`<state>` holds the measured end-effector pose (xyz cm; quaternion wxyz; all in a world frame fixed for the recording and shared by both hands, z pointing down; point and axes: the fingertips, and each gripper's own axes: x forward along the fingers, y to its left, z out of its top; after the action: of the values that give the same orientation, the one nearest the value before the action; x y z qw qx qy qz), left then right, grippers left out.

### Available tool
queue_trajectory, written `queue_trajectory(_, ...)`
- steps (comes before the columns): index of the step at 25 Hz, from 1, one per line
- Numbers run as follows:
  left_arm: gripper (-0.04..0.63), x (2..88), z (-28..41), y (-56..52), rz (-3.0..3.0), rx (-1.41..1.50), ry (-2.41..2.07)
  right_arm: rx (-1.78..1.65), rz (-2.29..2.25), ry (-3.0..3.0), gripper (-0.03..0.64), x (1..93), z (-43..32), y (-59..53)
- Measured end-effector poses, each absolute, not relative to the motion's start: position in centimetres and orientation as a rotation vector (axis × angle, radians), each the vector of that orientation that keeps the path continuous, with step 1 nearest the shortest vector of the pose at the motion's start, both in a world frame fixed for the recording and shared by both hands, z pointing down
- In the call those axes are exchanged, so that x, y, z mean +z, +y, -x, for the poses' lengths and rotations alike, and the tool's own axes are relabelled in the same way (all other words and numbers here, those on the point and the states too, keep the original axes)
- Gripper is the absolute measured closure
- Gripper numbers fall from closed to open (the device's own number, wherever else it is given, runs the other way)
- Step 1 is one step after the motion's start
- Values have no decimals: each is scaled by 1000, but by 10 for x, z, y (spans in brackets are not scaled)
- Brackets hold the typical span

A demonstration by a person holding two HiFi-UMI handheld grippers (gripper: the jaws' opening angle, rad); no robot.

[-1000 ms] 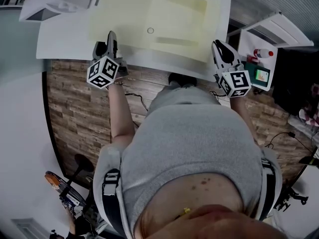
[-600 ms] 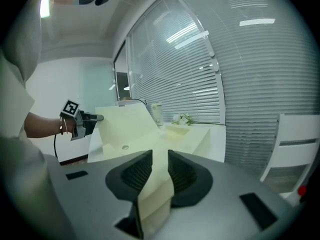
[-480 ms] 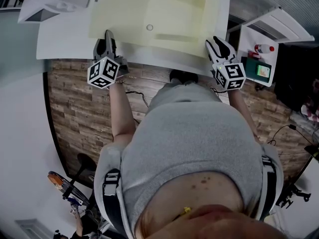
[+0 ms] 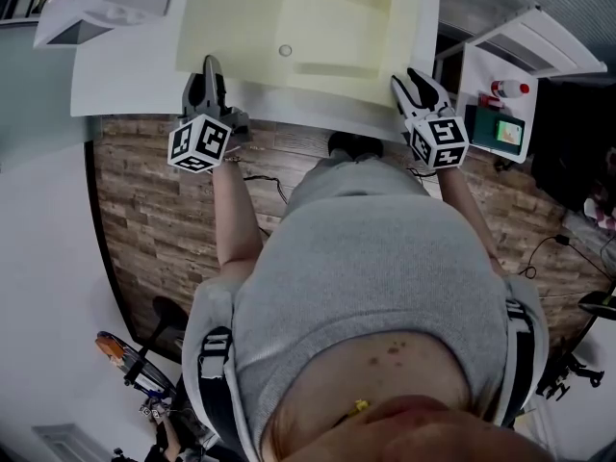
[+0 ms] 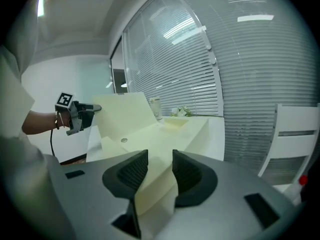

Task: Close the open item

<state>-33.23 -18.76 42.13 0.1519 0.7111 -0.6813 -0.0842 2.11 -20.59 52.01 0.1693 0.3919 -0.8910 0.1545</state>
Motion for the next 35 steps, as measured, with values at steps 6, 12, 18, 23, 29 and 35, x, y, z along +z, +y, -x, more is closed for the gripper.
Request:
queue_trajectory(6, 581, 412, 318, -187, -2090, -251, -1926, 417, -1085, -2546, 428, 520, -21, -205)
queue_trajectory(12, 581, 400, 294, -187, -2155, -218, -1900, 409, -1076, -2553, 428, 520, -21, -206)
queue_trajectory(18, 580, 392, 266, -187, -2241, -150, -1864, 399, -1068, -2552, 425, 520, -21, -206)
queue_trajectory(23, 580, 388, 252, -187, -2285, -92, -1869, 397, -1064, -2554, 425, 519, -20, -205)
queue_trajectory(29, 580, 387, 222, -187, -2363, -43, -1814, 380, -1067, -2564, 425, 520, -20, -206)
queue_trajectory(35, 578, 385, 201, -185, -2391, -67, -1757, 370, -1068, -2565, 425, 520, -20, -205)
